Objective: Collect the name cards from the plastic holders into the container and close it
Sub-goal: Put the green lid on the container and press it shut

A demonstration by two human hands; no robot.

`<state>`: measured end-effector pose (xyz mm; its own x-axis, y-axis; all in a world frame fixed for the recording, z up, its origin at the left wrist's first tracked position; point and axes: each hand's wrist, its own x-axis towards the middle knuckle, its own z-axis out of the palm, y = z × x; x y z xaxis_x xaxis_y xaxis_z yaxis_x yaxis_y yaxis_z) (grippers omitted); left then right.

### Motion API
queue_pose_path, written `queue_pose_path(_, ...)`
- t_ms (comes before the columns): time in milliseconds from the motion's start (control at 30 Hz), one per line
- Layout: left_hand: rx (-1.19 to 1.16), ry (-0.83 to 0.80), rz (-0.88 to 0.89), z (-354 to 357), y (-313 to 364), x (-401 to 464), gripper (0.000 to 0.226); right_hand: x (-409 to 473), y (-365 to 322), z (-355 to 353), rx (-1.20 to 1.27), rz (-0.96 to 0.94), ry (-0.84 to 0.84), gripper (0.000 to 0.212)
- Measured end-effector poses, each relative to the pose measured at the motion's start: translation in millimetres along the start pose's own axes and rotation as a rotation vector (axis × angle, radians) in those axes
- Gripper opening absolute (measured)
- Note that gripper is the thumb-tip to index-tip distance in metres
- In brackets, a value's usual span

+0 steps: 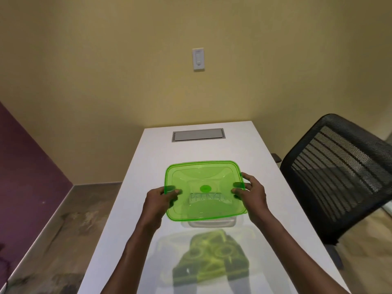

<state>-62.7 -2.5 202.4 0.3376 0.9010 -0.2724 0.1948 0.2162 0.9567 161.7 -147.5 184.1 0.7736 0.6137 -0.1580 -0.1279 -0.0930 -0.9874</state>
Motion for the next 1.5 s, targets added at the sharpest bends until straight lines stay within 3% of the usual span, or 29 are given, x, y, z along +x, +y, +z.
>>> queue_pose_path(133,-0.143,-0.021,-0.034,8,5,0,0.011,9,-5,-7,0.006,0.006,-0.045,0.055)
queue_pose_path(333,-0.218,0.125,0.148,12,17,-6,0.013,26,-13,-18,-0.059,0.061,0.02,0.03)
queue_pose_path(467,-0.09,0.174,0.365,7,26,-11,0.013,36,-16,-30,0.01,0.238,0.035,0.04)
queue_pose_path(633,0.053,0.145,0.53,5,39,-19,0.013,42,-26,-36,0.174,0.478,-0.229,0.054)
queue_pose_path(767,0.127,0.082,0.618,3,42,-26,0.007,46,-36,-30,0.341,0.638,-0.332,0.07)
queue_pose_path(867,0.147,-0.005,0.643,-2,39,-27,0.007,46,-43,-28,0.468,0.727,-0.377,0.064)
queue_pose_path(1067,0.148,-0.112,0.604,-8,34,-23,0.031,40,-48,-30,0.536,0.74,-0.335,0.032)
queue_pose_path(1200,0.082,-0.048,0.613,-6,29,-20,0.046,38,-43,-29,0.518,0.709,-0.341,0.004)
queue_pose_path(1400,-0.025,0.111,0.389,-3,18,-6,0.045,40,-37,-30,0.527,0.529,-0.327,0.019)
queue_pose_path(1500,-0.282,0.096,0.15,5,17,-4,0.031,45,-35,-33,0.529,0.431,-0.32,0.022)
